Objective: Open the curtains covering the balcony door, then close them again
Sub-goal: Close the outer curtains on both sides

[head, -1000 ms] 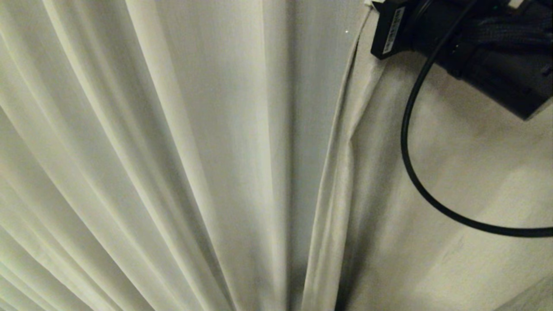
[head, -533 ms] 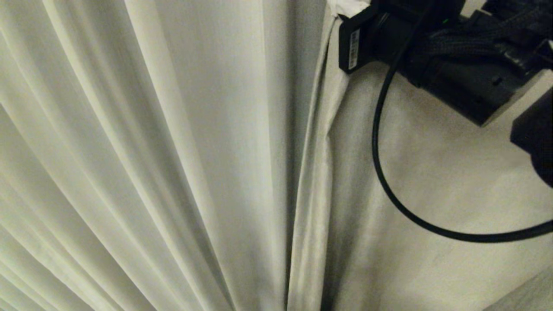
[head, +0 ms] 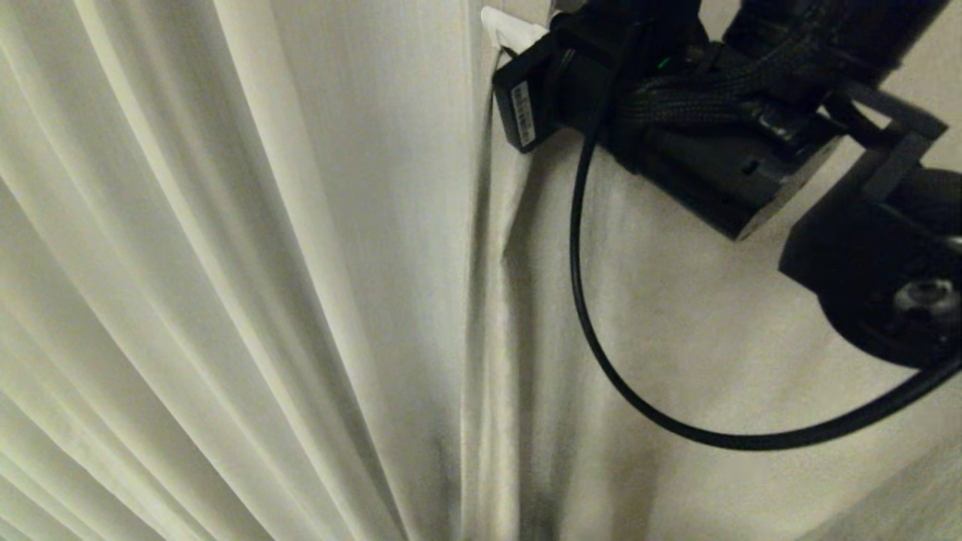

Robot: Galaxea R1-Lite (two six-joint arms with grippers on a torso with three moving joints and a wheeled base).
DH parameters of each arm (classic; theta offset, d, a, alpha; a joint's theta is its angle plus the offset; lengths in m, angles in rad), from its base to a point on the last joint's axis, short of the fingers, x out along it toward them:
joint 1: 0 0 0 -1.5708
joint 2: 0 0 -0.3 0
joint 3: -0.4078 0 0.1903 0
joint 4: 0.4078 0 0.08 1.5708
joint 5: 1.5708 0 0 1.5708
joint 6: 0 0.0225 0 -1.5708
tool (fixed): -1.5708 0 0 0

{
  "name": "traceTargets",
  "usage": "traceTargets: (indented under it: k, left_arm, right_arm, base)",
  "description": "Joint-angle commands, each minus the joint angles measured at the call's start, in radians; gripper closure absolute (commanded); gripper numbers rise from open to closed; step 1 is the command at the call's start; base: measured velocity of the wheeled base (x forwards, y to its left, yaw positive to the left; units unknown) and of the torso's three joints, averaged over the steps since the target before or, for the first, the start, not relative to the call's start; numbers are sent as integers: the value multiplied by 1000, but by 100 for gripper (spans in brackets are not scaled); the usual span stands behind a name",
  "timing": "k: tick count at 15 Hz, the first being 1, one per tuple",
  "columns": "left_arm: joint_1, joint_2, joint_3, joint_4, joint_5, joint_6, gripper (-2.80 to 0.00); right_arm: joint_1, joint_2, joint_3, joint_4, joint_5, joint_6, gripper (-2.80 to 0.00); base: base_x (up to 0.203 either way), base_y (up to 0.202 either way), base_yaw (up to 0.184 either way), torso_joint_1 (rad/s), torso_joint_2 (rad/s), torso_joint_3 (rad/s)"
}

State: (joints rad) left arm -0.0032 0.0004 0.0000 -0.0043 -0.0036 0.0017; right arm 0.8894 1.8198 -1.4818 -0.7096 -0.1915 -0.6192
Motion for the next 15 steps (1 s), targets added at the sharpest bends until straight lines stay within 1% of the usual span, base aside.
traceTargets:
  k: [1,7,10,12,14,15]
  left_arm:
    - [0,0,0,0,1,0,0]
    - [0,0,0,0,1,0,0]
    - [0,0,0,0,1,0,0]
    - [0,0,0,0,1,0,0]
    - [0,0,0,0,1,0,0]
    - [0,0,0,0,1,0,0]
  right_arm:
    - [13,18,-25,-7,-2,-5,0]
    - [8,-18,-20,2,0,-1,0]
    - [-34,-53,-2,9,1,5,0]
    - [-77,-93,35,25,5,7,0]
    - [-122,-136,82,31,10,31,0]
    - [-137,-156,102,31,11,41,-280]
  base:
    - [0,0,0,0,0,0]
    - [0,0,0,0,0,0]
    - [0,0,0,0,0,0]
    - [0,0,0,0,0,0]
    - [0,0,0,0,0,0]
    - [0,0,0,0,0,0]
